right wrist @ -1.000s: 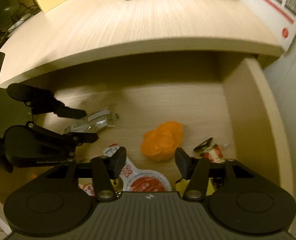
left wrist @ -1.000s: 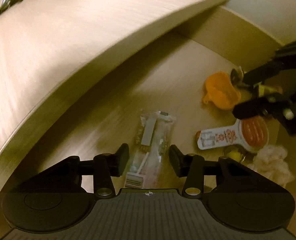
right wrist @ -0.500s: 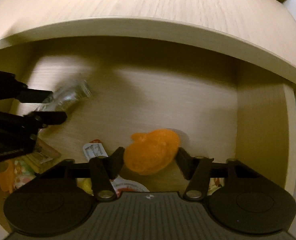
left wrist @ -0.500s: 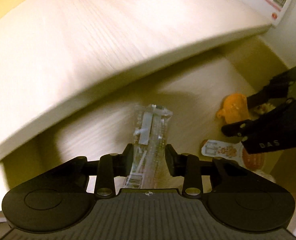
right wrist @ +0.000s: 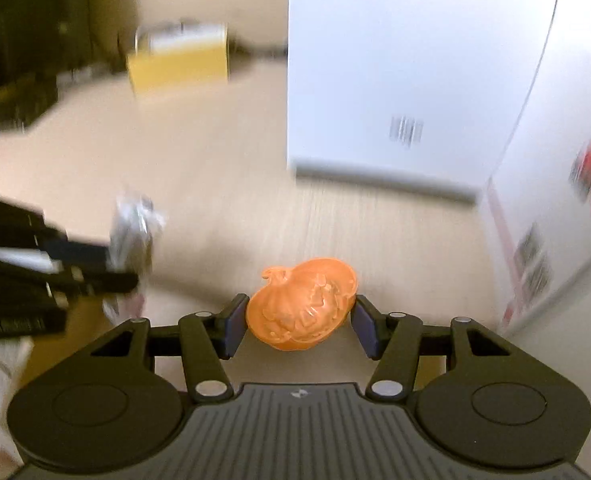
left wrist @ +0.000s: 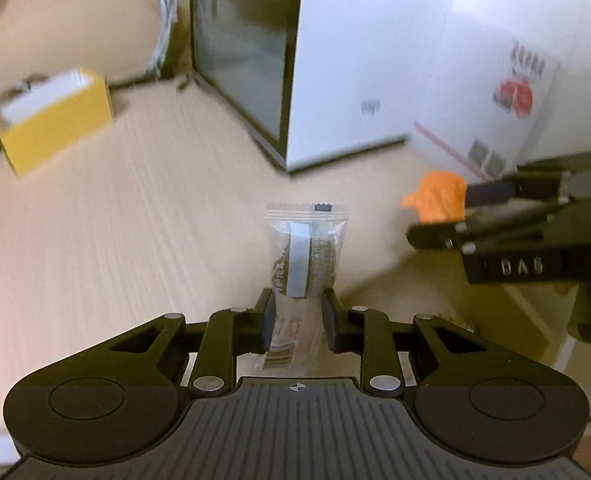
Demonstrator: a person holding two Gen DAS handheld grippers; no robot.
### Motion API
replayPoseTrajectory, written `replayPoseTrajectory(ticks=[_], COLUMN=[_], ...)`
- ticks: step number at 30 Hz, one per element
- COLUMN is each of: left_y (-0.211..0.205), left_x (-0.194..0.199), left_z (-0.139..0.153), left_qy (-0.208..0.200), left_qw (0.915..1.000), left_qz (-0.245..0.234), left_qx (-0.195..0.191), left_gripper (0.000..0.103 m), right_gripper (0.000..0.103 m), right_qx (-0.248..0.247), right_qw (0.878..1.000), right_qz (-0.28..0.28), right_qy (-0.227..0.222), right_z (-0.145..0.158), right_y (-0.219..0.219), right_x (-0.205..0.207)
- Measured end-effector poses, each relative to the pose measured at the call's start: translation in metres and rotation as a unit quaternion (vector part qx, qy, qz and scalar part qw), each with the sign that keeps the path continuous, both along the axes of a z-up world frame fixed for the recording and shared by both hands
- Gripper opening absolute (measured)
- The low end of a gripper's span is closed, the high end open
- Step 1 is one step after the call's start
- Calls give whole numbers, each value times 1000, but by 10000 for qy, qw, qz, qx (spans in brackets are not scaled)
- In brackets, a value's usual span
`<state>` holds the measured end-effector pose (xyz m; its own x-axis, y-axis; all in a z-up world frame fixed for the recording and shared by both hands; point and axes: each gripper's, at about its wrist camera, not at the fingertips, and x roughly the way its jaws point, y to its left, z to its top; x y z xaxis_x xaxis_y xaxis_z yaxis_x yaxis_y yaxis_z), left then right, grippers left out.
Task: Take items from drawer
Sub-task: 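Set the orange cup on the desktop with the right tool while the left tool sets down the packet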
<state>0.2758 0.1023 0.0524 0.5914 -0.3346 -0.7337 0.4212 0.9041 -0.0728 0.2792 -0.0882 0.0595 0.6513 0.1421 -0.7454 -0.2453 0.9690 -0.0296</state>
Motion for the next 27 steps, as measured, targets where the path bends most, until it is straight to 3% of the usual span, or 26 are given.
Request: replayPoseTrajectory(ticks=[5, 11, 15, 18, 20, 24, 27], left_y=[0, 11, 14, 16, 19, 21, 24], left_x=[32, 96, 112, 111, 105, 66, 34], left_z=[21, -19, -37, -38, -28, -7, -2], left_qy=[-158, -97, -99, -241, -286, -468, -345], left_qw=[9997, 9976, 9976, 9971, 9970, 9985, 9987], left_qz=[201, 521, 641, 712, 687, 126, -240], left_qx=[-25, -451, -232, -102, -224, -242, -304], left_gripper=[28, 33, 32, 33, 33, 33, 33], right_gripper=[56, 56, 63, 73, 80, 86, 87], right_qx=[-89, -203, -246, -302, -317, -330, -404], right_qw=[9991, 9996, 9997, 9995, 9994, 9987, 9980], right_qz=[23, -32, -88, -88, -140, -384, -481], right_qy=[-407, -181, 22, -21, -43, -57, -40], right_z=[19, -6, -27, -29, -27, -20, -20], right_y=[7, 18, 23, 23, 22, 21, 22], right_x=[34, 81, 94, 86, 78, 59, 38])
